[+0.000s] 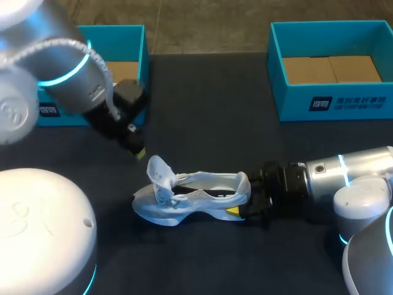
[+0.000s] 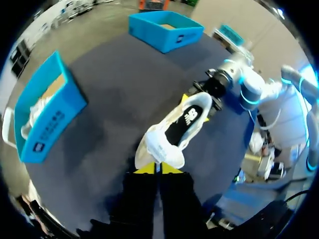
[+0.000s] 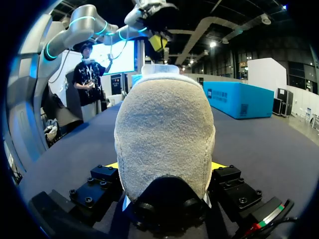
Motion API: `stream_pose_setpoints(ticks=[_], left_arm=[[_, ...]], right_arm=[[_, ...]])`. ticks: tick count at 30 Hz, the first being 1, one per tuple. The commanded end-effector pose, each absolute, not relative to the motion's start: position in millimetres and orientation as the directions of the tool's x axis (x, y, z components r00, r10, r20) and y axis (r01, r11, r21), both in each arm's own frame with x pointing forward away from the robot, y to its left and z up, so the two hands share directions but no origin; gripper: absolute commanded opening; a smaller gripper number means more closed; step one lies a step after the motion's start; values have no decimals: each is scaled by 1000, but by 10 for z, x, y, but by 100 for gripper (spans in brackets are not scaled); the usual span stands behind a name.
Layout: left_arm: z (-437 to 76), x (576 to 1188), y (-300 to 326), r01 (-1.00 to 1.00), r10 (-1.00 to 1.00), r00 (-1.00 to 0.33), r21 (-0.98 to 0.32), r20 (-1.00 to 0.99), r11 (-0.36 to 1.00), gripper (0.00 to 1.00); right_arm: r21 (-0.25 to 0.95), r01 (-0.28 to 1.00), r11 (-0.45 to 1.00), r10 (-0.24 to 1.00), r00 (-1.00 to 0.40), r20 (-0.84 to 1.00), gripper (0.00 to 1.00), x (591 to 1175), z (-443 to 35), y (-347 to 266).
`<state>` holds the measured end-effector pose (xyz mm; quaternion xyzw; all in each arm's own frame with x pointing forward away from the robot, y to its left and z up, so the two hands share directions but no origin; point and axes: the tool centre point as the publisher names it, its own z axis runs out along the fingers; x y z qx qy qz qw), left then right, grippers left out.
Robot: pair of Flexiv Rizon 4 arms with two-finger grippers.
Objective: Take the shoe out of the shoebox, open the shoe tongue, remove and reinsert the insole, then place the shoe into the shoebox
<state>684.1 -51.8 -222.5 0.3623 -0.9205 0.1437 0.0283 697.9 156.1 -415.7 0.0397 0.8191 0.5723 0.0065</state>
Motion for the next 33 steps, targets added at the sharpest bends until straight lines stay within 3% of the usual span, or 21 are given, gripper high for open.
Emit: stream_pose_setpoints(ticks=[1, 7, 13, 27, 33], left_arm=[[-2142, 6827, -593, -506, -494, -863, -182, 106, 843, 0], [-2140, 6804, -752, -344, -331, -939, -199, 98, 918, 0], [-2153, 6745, -913, -67, -23, -986, -264, 167, 962, 0], [-2152, 6748, -972, -137, -90, -976, -237, 200, 962, 0], [-2228, 6805, -1340, -18, 24, -989, -276, 148, 961, 0]], right_arm=[[936, 59, 347, 72, -997, 36, 0, 6983, -4160, 1571], [936, 59, 347, 72, -997, 36, 0, 6983, -4160, 1571], [936, 59, 347, 72, -997, 36, 0, 6983, -4160, 1571], [936, 59, 347, 72, -997, 36, 0, 6983, -4160, 1571], [936, 59, 347, 72, -997, 36, 0, 6983, -4160, 1571]])
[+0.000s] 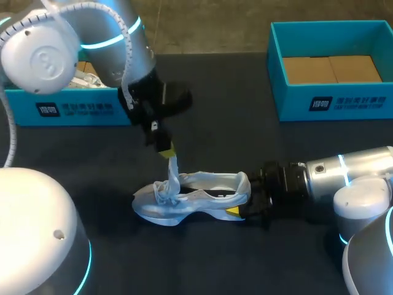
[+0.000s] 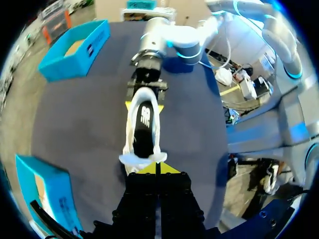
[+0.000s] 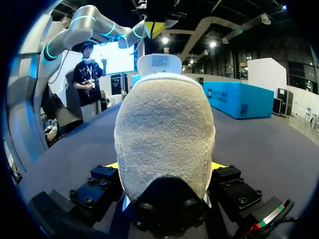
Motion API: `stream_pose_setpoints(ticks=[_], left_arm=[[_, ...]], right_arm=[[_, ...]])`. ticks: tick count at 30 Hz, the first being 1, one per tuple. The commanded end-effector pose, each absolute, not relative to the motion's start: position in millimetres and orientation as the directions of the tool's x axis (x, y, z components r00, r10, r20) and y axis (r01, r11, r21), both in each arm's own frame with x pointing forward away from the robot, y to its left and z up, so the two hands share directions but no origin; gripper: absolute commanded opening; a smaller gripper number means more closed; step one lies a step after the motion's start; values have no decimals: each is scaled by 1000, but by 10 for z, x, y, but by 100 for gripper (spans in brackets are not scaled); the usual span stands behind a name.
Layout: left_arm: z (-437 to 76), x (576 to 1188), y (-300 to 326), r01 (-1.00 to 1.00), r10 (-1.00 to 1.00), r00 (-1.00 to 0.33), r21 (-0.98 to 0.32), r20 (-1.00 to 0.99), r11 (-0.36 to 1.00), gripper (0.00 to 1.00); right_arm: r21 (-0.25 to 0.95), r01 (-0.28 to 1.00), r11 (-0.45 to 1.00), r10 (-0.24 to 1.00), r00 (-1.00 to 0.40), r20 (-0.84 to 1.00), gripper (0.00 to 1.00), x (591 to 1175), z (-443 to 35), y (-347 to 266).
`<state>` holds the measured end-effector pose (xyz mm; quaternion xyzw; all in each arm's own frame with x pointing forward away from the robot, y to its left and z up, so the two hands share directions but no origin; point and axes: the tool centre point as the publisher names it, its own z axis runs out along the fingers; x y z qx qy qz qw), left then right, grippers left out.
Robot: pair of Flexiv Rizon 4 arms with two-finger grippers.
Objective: Take the shoe out of the shoebox, open the shoe tongue, remove and reinsert the insole, then place the shoe into the shoebox
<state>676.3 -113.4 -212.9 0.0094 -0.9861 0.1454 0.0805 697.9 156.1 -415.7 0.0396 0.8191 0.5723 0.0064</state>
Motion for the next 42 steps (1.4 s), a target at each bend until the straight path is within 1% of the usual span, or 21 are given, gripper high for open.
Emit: stream_pose_setpoints(ticks=[1, 11, 12, 19, 28, 34, 42], left_arm=[[-2249, 6825, -1392, -3, 46, -986, -290, 163, 957, 0], [-2507, 6903, -1708, 30, 72, -985, -251, 160, 967, 0], [-2564, 6922, -1739, 10, 45, -988, -229, 151, 973, 0], [-2790, 6961, -1807, -8, 33, -981, -213, 190, 977, 0], [-3070, 6909, -1879, -6, 34, -980, -200, 196, 980, 0], [-3199, 6874, -1939, -34, 1, -983, -190, 181, 981, 0], [-3414, 6864, -2016, -46, -6, -977, -184, 215, 982, 0]], right_arm=[[936, 59, 347, 72, -997, 36, 0, 6983, -4160, 1571], [936, 59, 347, 72, -997, 36, 0, 6983, -4160, 1571], [936, 59, 347, 72, -997, 36, 0, 6983, -4160, 1571], [936, 59, 347, 72, -997, 36, 0, 6983, -4160, 1571], [936, 59, 347, 72, -997, 36, 0, 6983, -4160, 1571], [936, 59, 347, 72, -997, 36, 0, 6983, -4160, 1571], [936, 59, 347, 72, -997, 36, 0, 6983, -4160, 1571]])
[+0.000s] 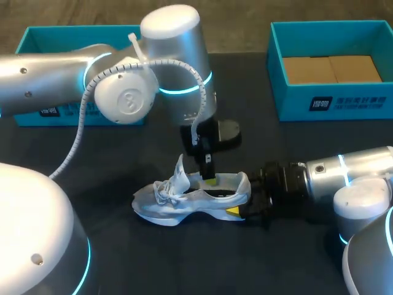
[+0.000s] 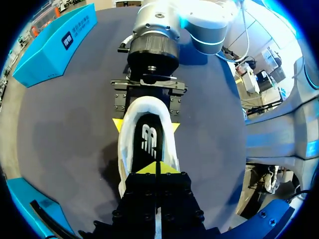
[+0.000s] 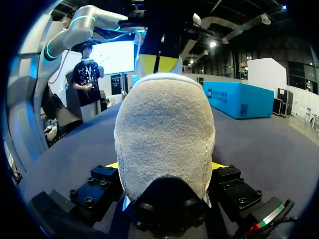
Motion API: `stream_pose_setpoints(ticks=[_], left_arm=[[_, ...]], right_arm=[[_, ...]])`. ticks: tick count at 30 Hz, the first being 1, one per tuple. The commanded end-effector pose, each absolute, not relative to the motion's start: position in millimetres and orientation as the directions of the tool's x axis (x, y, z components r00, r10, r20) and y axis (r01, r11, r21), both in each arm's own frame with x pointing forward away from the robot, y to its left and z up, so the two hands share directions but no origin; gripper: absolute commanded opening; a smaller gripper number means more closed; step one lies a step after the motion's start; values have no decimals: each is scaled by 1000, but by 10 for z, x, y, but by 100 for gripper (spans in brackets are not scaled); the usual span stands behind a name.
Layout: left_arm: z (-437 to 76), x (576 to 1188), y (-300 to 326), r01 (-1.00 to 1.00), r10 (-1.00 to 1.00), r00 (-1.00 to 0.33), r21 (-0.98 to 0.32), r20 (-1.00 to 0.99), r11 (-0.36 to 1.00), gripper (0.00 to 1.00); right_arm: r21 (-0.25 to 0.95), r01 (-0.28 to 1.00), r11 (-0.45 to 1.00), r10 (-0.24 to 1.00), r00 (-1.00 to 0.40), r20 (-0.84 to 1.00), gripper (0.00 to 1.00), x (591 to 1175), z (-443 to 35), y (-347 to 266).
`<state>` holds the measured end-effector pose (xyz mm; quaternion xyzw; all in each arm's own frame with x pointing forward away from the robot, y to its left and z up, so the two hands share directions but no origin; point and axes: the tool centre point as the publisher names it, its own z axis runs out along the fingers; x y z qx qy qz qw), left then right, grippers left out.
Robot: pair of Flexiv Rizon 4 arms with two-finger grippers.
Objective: Take the shoe out of the shoebox, open the shoe tongue, remove and reinsert the insole, then place the shoe into the shoebox
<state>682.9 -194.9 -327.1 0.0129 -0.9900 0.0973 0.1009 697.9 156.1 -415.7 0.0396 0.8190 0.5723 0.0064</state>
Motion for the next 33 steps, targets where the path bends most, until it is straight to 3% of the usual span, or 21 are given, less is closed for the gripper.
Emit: stream_pose_setpoints(ticks=[1, 33], left_arm=[[-3444, 6866, -2025, -48, -8, -975, -177, 220, 983, 0], [-3738, 6611, -1552, -65, -26, -961, -133, 277, 989, 0]], right_arm=[[936, 59, 347, 72, -997, 36, 0, 6983, -4160, 1571], [936, 59, 347, 72, -997, 36, 0, 6983, -4160, 1571]])
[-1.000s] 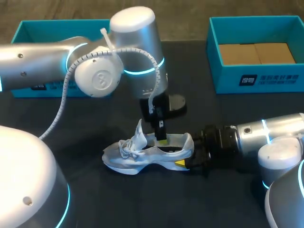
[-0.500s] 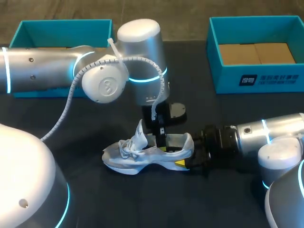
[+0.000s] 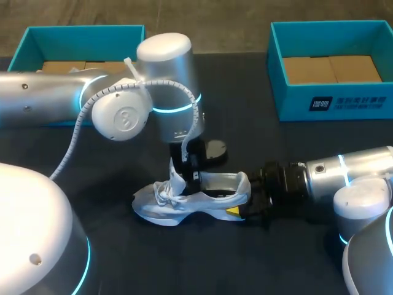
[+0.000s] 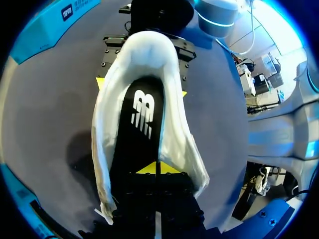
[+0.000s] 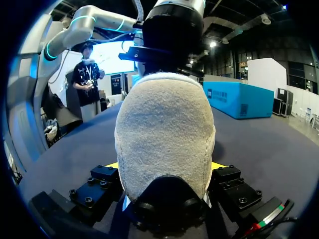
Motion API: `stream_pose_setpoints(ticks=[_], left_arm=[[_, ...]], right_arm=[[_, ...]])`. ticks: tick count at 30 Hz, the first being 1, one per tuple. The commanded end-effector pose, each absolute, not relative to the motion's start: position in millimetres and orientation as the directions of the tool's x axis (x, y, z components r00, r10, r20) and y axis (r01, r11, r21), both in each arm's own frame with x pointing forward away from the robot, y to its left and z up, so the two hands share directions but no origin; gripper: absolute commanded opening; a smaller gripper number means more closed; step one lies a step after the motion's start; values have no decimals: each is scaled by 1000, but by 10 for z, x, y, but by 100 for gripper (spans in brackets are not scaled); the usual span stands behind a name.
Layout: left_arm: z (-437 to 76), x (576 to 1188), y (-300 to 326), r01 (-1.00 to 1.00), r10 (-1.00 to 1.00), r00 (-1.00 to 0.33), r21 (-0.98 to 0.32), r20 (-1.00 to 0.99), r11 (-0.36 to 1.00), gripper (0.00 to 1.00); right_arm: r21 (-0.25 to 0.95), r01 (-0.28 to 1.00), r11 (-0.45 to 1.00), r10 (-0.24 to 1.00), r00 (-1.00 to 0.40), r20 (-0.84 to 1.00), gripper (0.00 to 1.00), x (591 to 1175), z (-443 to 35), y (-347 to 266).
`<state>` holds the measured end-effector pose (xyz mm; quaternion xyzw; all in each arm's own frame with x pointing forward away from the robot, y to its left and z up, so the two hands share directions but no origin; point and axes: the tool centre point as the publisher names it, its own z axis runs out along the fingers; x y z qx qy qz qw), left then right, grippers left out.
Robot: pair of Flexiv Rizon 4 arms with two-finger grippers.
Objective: Take the shoe out of the shoebox, open the shoe tongue, remove and reinsert the insole, then place the shoe into the shoebox
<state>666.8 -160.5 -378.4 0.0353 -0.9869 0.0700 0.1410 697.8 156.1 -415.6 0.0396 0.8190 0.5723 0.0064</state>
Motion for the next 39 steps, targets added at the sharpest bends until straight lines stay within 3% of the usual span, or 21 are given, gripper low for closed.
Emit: stream_pose_setpoints(ticks=[1, 10, 11, 12, 13, 16, 18, 20, 39], left_arm=[[-3733, 6593, -1552, -55, -16, -960, -133, 278, 990, 0], [-3720, 6515, -1545, -30, -1, -964, -104, 268, 994, 0], [-3732, 6517, -1543, -29, -1, -964, -100, 267, 995, 2], [-3738, 6519, -1541, -29, -1, -964, -99, 267, 995, 15], [-3750, 6524, -1537, -30, -4, -964, -95, 266, 995, 21], [-3780, 6547, -1525, -36, -9, -964, -94, 267, 995, 25], [-3810, 6557, -1524, -38, -11, -962, -94, 271, 995, 35], [-3835, 6560, -1527, -34, -8, -963, -90, 268, 995, 37], [-4001, 6664, -1645, 5, 8, -992, -21, 124, 1000, 40]], right_arm=[[936, 59, 347, 72, -997, 36, 0, 6983, -4160, 1571], [936, 59, 347, 72, -997, 36, 0, 6983, -4160, 1571], [936, 59, 347, 72, -997, 36, 0, 6983, -4160, 1571], [936, 59, 347, 72, -997, 36, 0, 6983, -4160, 1571], [936, 59, 347, 72, -997, 36, 0, 6983, -4160, 1571], [936, 59, 347, 72, -997, 36, 0, 6983, -4160, 1571], [936, 59, 347, 72, -997, 36, 0, 6983, -4160, 1571], [936, 59, 347, 72, -997, 36, 0, 6983, -4160, 1571], [936, 59, 347, 72, -997, 36, 0, 6983, -4160, 1571]])
